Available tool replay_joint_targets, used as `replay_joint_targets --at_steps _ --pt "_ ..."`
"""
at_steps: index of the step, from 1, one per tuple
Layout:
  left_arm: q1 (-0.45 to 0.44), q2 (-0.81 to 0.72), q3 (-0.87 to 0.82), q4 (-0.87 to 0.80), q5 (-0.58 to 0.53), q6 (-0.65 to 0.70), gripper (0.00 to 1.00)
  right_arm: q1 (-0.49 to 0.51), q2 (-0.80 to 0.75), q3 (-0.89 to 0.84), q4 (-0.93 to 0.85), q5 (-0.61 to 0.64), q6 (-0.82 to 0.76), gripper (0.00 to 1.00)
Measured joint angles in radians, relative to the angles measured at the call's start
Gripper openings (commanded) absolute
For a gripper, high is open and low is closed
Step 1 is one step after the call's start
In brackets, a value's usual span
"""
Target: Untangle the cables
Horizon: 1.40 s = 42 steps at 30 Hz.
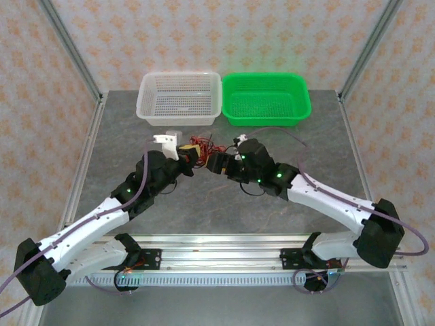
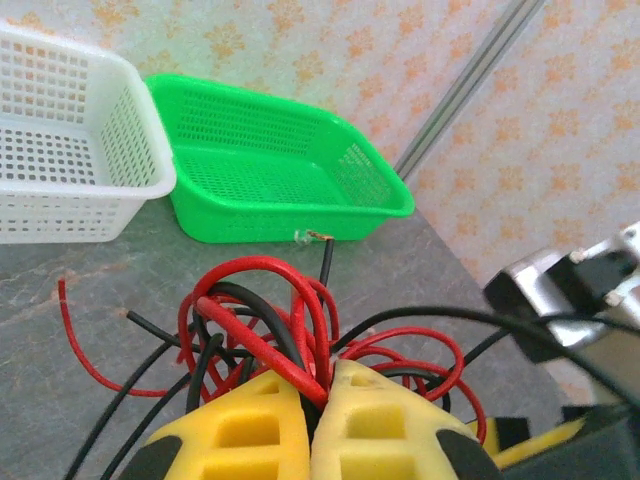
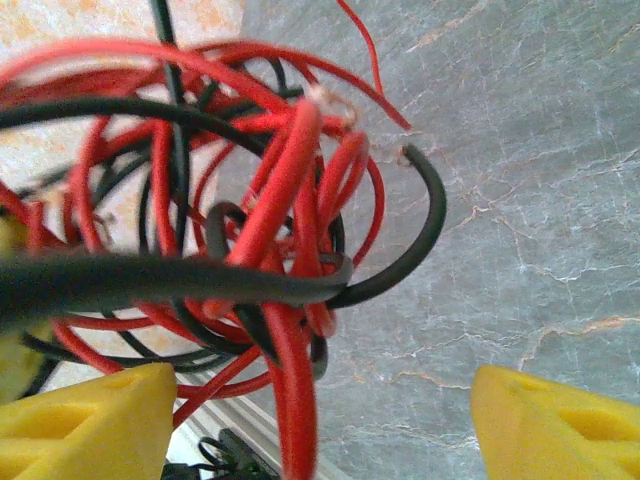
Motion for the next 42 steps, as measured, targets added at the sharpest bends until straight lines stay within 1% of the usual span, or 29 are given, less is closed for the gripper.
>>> replay_joint_targets --at_steps 5,11,18,21,23,24,26,29,30,31,35,36,37,38,40,42 --pt "0.0 0.023 0.055 -0.052 -0.001 -0.032 0.0 0.048 0.049 0.038 -0.002 0.03 -0.045 0.74" --pt "0.0 0.034 0.1 -0.107 -0.003 -0.058 0.0 0.085 0.058 0.073 0.003 0.126 -0.153 0.73" --pt "0.0 0.034 0.124 -0.147 0.001 -0.076 0.0 0.085 0.058 0.073 0.041 0.229 -0.293 0.66" --pt "0.0 0.034 0.138 -0.161 0.005 -0.077 0.0 0.085 0.058 0.067 0.082 0.25 -0.357 0.59" --pt "0.0 0.033 0.148 -0.168 0.006 -0.078 0.0 0.085 0.058 0.06 0.113 0.255 -0.398 0.52" --pt "0.0 0.032 0.151 -0.171 0.009 -0.08 0.0 0.085 0.058 0.053 0.134 0.256 -0.422 0.47" --pt "0.0 0.029 0.16 -0.175 0.014 -0.084 0.0 0.085 0.058 0.037 0.173 0.257 -0.461 0.35" --pt "0.0 0.027 0.177 -0.193 0.029 -0.085 0.0 0.085 0.053 0.006 0.233 0.263 -0.52 0.07" --pt "0.0 0.025 0.181 -0.201 0.031 -0.088 0.0 0.086 0.046 -0.005 0.251 0.267 -0.537 0.02" --pt "0.0 0.023 0.186 -0.21 0.031 -0.089 0.0 0.086 0.036 -0.017 0.265 0.272 -0.55 0.0" --pt "0.0 0.01 0.218 -0.253 0.024 -0.084 0.0 0.09 -0.022 -0.037 0.278 0.29 -0.609 0.0" --pt "0.0 0.005 0.231 -0.269 0.014 -0.08 0.07 0.09 -0.039 -0.036 0.278 0.29 -0.623 0.0" --pt "-0.001 -0.002 0.246 -0.288 -0.001 -0.075 0.17 0.09 -0.056 -0.034 0.273 0.288 -0.634 0.0" --pt "-0.001 -0.006 0.257 -0.302 -0.017 -0.071 0.26 0.09 -0.067 -0.029 0.261 0.283 -0.641 0.0" --pt "-0.001 -0.019 0.275 -0.337 -0.059 -0.052 0.47 0.077 -0.079 0.009 0.203 0.259 -0.649 0.0" --pt "0.0 -0.03 0.282 -0.358 -0.087 -0.041 0.6 0.053 -0.08 0.053 0.137 0.222 -0.648 0.0"
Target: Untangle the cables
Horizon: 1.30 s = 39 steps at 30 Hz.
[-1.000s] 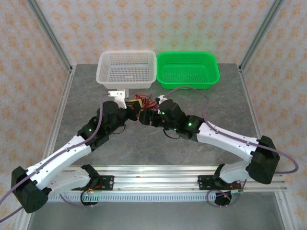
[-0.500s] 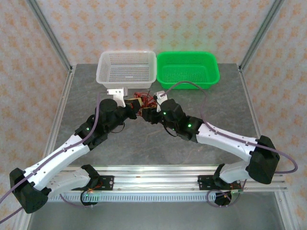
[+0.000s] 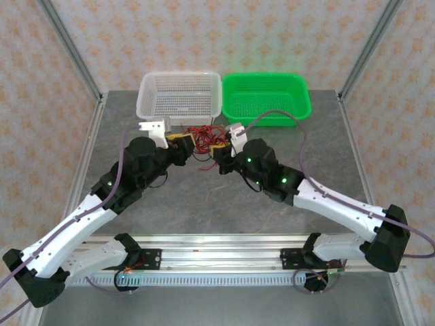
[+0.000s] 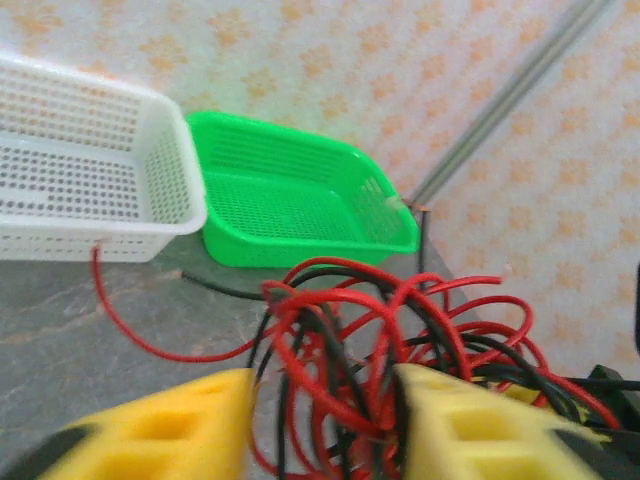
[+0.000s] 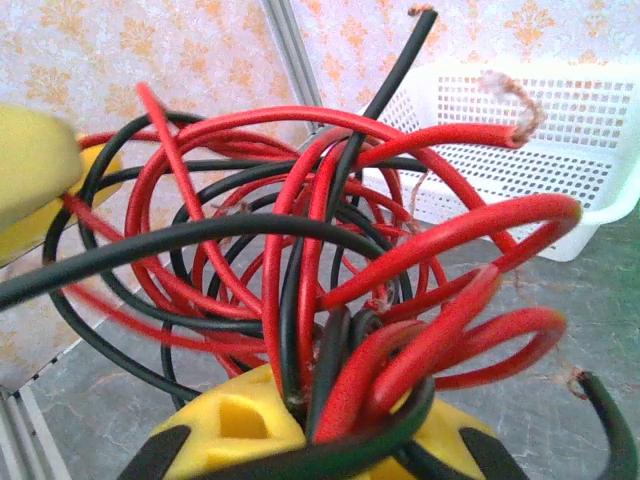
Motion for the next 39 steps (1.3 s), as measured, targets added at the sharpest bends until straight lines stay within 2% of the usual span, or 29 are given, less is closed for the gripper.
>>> replay_joint_targets --at_steps 5,10,13,19,24,30,32,34,35,39 --pt "0.0 -0.005 -0.009 -0.003 0.027 0.023 0.8 -0.041 0.0 0.091 -0.148 -0.133 -0.011 0.0" --pt "0.0 -0.006 -0.07 0.074 0.15 0.013 0.97 -0.039 -0.027 0.091 -0.22 -0.196 -0.089 0.0" --pt "0.0 -0.006 -0.093 0.108 0.2 -0.002 0.99 -0.039 -0.078 0.039 -0.204 -0.181 -0.151 0.0" --pt "0.0 0.018 -0.093 0.114 0.196 -0.01 0.97 -0.04 -0.107 -0.01 -0.142 -0.174 -0.22 0.0" --pt "0.0 0.036 -0.121 0.159 0.206 -0.027 0.82 -0.04 -0.107 -0.018 -0.086 -0.178 -0.236 0.0" --pt "0.0 0.036 -0.166 0.252 0.249 -0.04 0.5 -0.04 -0.115 -0.053 -0.041 -0.194 -0.238 0.0" --pt "0.0 0.032 -0.194 0.303 0.268 -0.045 0.35 -0.04 -0.124 -0.07 -0.025 -0.201 -0.235 0.0" --pt "0.004 0.023 -0.233 0.365 0.297 -0.051 0.09 -0.041 -0.138 -0.096 -0.002 -0.209 -0.221 0.0" --pt "0.005 0.021 -0.246 0.393 0.312 -0.061 0.0 -0.042 -0.142 -0.106 0.006 -0.216 -0.214 0.0" --pt "0.007 0.016 -0.285 0.474 0.337 -0.071 0.0 -0.049 -0.156 -0.146 0.056 -0.222 -0.153 0.0"
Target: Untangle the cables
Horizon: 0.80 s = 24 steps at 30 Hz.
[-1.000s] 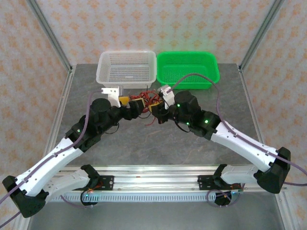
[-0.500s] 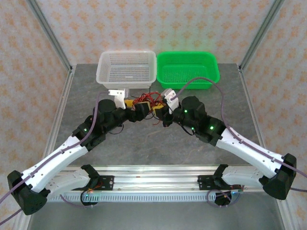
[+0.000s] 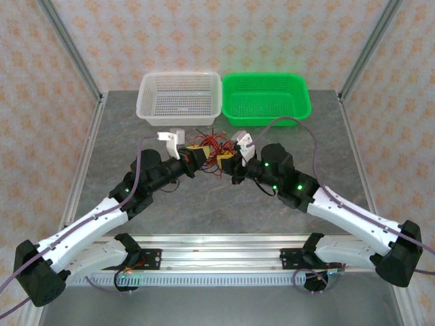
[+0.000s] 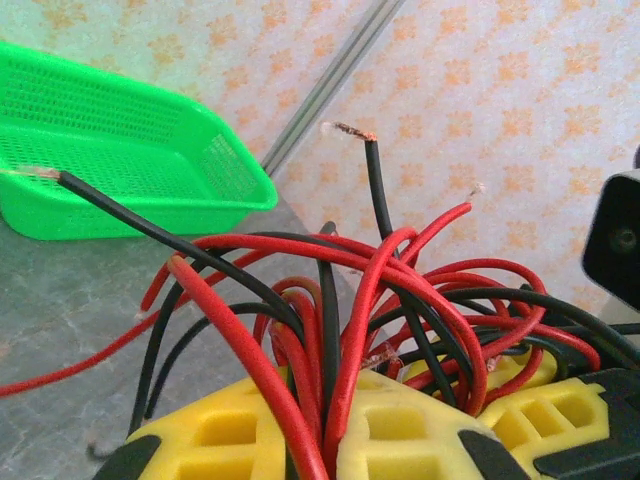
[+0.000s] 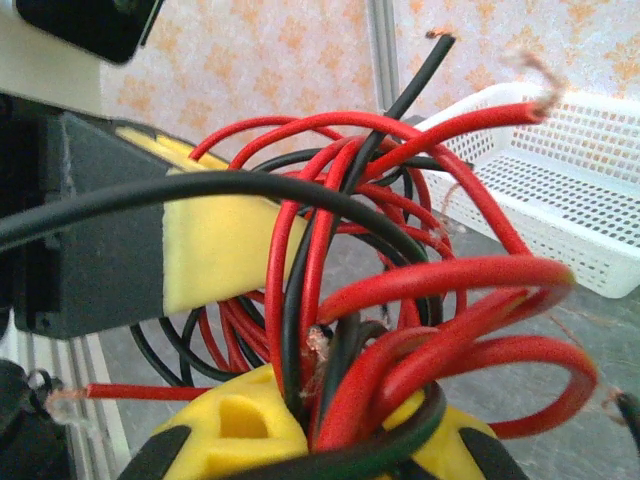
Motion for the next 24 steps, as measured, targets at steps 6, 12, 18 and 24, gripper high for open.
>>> replay_joint_targets --at_steps 6,12,18,24 --pt "-0.002 -0.013 -0.007 0.011 -0.011 -0.005 0.0 0.001 -0.016 -0.035 0.037 0.038 0.136 0.2" --pt "0.018 -0.059 0.0 -0.076 -0.11 0.018 0.0 -0.021 -0.078 -0.072 -0.005 0.204 0.249 0.27" --pt "0.025 -0.061 0.041 -0.168 -0.14 0.039 0.0 -0.041 -0.097 -0.076 -0.084 0.369 0.309 0.29" --pt "0.025 -0.037 0.074 -0.222 -0.148 0.039 0.0 -0.041 -0.097 -0.05 -0.161 0.365 0.299 0.43"
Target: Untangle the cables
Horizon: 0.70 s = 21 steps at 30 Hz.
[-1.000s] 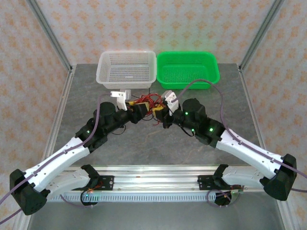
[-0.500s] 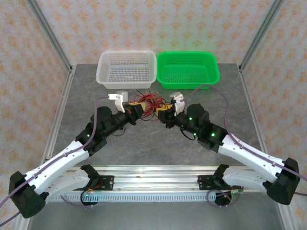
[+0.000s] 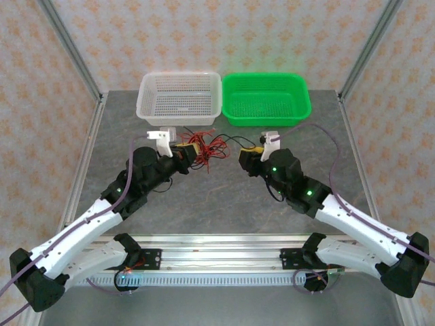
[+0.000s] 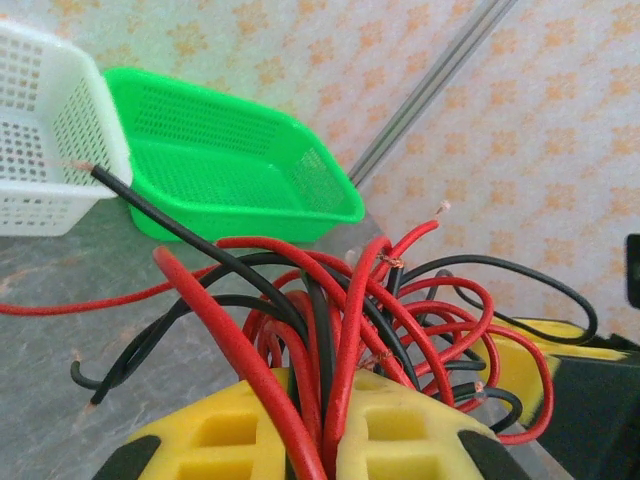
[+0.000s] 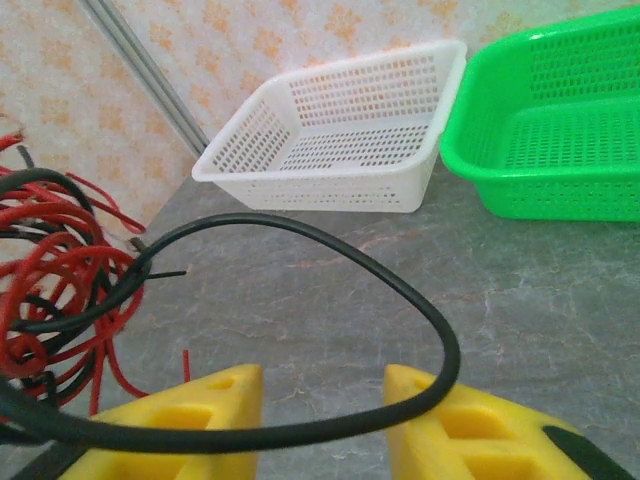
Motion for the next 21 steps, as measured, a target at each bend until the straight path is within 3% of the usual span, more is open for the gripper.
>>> replay_joint_targets --at_steps 6,12,21 --pt "0.0 0.076 0.056 -0.073 -0.034 -0.002 0.0 0.001 0.084 0.279 -0.208 -0.184 -0.043 0.51" --pt "0.0 0.151 0.096 -0.128 -0.045 -0.002 0.0 0.047 0.195 0.517 -0.356 -0.37 -0.063 0.52" --pt "0.0 0.176 0.146 -0.153 -0.029 0.001 0.0 0.047 0.468 0.706 -0.494 -0.421 -0.065 0.48"
